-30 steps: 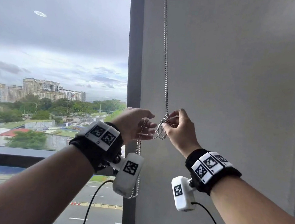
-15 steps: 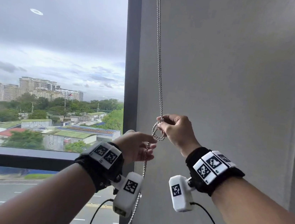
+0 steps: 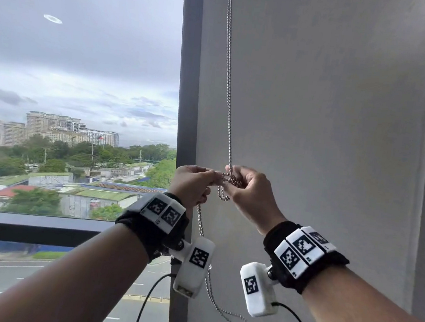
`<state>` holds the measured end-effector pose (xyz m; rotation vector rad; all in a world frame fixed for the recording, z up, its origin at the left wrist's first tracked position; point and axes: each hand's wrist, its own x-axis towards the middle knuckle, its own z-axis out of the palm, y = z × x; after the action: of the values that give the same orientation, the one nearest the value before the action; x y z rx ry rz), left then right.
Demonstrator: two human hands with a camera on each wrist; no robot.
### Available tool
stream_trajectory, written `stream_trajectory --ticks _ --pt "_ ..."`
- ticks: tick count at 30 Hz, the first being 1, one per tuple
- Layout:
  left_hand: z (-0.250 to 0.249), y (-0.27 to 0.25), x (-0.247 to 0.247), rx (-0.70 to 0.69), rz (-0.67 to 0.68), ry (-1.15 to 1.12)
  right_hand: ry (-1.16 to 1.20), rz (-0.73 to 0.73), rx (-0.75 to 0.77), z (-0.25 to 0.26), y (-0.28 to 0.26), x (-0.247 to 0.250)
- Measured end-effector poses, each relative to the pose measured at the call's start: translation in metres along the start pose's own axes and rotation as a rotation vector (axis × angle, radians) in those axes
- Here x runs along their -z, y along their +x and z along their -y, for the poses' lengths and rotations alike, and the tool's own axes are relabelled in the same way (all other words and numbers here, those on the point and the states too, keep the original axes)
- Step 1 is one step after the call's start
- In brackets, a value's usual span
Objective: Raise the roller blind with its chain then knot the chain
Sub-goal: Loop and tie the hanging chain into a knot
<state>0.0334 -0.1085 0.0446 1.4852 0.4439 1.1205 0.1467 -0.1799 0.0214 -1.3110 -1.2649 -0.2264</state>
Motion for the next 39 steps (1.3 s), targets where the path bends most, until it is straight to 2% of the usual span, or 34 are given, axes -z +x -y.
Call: stream_trajectory --ticks 6,13,18,22,26,33,39 --pt "0.016 -0.003 0.002 -0.063 -0.029 0.126 0.057 -0.054 -0.014 0.004 -0.004 0.004" --pt "0.049 -0.019 -0.004 -0.095 0.061 -0.144 0.128 -0.102 -0.021 0.005 -0.013 0.005" --pt "0.065 -0.024 -0.004 -0.132 0.018 -0.093 0.138 -0.124 -0.010 0.000 -0.022 0.003" --pt "0.063 -0.023 -0.007 -0.143 0.070 -0.160 0.145 -0.128 -0.015 -0.003 -0.023 0.003" --pt "0.057 -0.020 -0.009 -0.126 0.078 -0.251 0.194 -0.107 -0.008 -0.006 -0.022 0.004" --pt "0.072 -0.022 -0.014 -0.146 0.020 -0.236 0.329 -0.022 -0.066 -0.010 -0.030 0.003" --pt "0.091 -0.026 -0.022 -0.165 0.068 -0.214 0.192 0.007 -0.128 -0.020 -0.030 -0.001"
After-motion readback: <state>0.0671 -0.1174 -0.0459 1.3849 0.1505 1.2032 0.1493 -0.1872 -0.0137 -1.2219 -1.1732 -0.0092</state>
